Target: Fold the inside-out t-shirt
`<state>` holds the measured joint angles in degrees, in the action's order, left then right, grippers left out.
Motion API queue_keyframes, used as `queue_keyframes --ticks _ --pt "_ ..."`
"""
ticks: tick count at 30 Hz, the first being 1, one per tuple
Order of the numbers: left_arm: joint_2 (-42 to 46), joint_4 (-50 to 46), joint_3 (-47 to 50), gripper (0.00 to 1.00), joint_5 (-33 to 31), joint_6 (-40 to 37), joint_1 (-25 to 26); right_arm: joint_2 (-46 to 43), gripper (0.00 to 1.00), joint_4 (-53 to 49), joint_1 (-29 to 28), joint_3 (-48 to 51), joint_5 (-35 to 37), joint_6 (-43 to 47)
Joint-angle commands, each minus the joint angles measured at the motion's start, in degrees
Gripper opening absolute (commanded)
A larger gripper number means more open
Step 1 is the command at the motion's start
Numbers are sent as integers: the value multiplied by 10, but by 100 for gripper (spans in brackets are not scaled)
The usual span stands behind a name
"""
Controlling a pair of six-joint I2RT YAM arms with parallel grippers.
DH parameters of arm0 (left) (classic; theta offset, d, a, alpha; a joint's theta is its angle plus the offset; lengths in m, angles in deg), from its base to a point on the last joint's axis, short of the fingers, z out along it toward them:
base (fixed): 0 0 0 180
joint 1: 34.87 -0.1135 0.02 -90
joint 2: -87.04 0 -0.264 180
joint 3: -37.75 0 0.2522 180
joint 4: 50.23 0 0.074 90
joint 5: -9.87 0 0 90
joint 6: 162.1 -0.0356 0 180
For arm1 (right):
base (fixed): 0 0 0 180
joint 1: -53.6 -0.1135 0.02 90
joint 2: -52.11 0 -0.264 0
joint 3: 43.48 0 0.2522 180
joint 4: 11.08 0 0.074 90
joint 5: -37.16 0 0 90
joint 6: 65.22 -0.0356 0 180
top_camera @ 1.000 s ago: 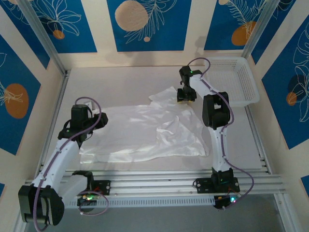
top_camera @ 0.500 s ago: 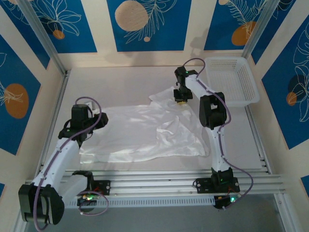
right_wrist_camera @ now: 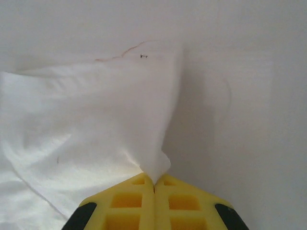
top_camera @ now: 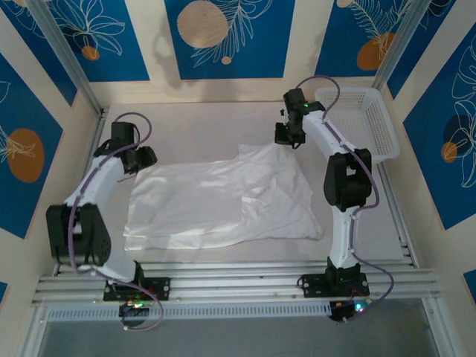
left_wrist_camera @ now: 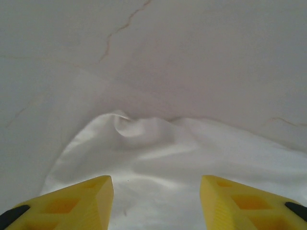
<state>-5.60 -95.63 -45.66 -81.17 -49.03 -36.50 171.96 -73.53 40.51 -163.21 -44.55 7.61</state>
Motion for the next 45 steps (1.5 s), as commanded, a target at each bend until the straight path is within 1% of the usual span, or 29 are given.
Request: queue_keyframes --ticks 1,3,5,8,11,14,17,20,22,24,26,29,31,35,40,42,45 --pt "-77 -67 -61 51 -42 -54 -15 -6 0 34 -1 34 -36 -19" --pt "-118 -82 -92 52 -65 -70 -18 -8 0 39 -1 41 -40 -21" --pt "-151 -80 -113 52 -66 -78 -23 -8 0 42 0 43 -45 -21" --pt "-197 -85 -145 52 -65 -65 -33 -4 0 41 -1 39 -49 -18" --pt "-224 -78 -162 46 -16 -46 -46 -2 0 38 -2 36 -47 -13" --pt "-238 -81 -169 41 30 -46 -47 -1 0 35 -1 38 -38 -10" --pt "-236 -72 -154 41 77 -53 -47 1 0 36 -2 40 -38 -10" --pt "-226 -60 -133 46 117 -56 -47 7 0 33 -5 36 -35 -10" --pt "-221 -53 -122 48 122 -56 -47 13 0 30 -7 33 -33 -9" --pt "-228 -57 -120 47 108 -59 -48 17 0 25 -9 28 -32 -8" --pt "-237 -66 -126 42 89 -63 -49 18 0 24 -10 25 -32 -7" --pt "-238 -69 -129 24 62 -59 -49 19 0 20 -9 19 -28 -6" --pt "-236 -73 -134 16 42 -55 -51 20 0 16 -10 14 -25 -7" --pt "-228 -75 -146 13 20 -49 -64 19 0 14 -4 16 -9 -19" --pt "-228 -78 -152 5 9 -48 -93 3 0 22 30 52 14 -40" --pt "-229 -75 -148 0 20 -47 -101 3 0 23 45 65 10 -41" --pt "-225 -72 -147 0 43 -43 -101 3 0 24 51 78 2 -37"
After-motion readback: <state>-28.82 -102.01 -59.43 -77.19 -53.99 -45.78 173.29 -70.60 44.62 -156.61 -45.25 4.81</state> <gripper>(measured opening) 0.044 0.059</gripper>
